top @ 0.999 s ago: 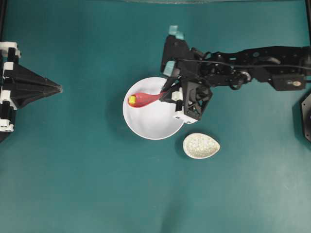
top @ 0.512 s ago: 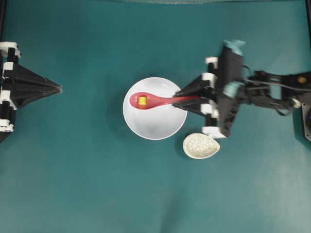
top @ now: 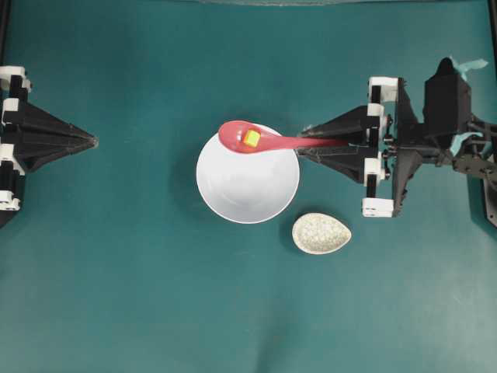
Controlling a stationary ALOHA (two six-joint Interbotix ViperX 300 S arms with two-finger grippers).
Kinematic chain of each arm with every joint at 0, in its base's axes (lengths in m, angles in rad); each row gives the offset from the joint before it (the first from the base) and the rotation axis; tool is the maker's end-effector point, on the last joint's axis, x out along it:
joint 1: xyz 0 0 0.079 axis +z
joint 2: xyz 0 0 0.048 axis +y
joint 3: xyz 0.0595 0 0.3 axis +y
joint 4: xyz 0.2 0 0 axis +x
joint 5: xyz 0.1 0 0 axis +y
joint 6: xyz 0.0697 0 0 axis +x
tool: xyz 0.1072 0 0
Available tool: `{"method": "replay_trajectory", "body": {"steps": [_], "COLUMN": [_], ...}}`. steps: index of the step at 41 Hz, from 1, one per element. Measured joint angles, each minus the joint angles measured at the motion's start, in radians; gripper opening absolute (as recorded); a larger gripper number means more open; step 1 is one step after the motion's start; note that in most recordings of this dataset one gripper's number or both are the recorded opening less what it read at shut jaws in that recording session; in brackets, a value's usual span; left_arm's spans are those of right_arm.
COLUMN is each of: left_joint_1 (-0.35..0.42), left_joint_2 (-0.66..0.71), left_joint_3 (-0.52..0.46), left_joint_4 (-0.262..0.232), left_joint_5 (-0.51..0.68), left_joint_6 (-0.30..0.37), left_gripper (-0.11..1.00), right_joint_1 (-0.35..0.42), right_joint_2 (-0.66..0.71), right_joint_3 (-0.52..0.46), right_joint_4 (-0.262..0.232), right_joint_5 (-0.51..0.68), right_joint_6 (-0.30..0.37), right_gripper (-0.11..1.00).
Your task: Scoop the yellow hexagonal prism block from the bowl with a spoon using the right arm.
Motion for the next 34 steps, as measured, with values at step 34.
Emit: {"method": "replay_trajectory", "body": {"steps": [34], "left_joint_1": [-0.002], "left_joint_2": [-0.026], "left_joint_3": [-0.005], "left_joint_4": [0.0], "left_joint_5": [-0.009], "left_joint_6": [-0.011], "left_gripper": [-0.01], "right_joint_1": [0.0], "right_joint_2": [-0.006], "right_joint_3": [-0.037], "right_joint_4": [-0.002], "right_joint_5": [0.055], "right_joint_6": [0.011], "right_gripper": [0.22]}}
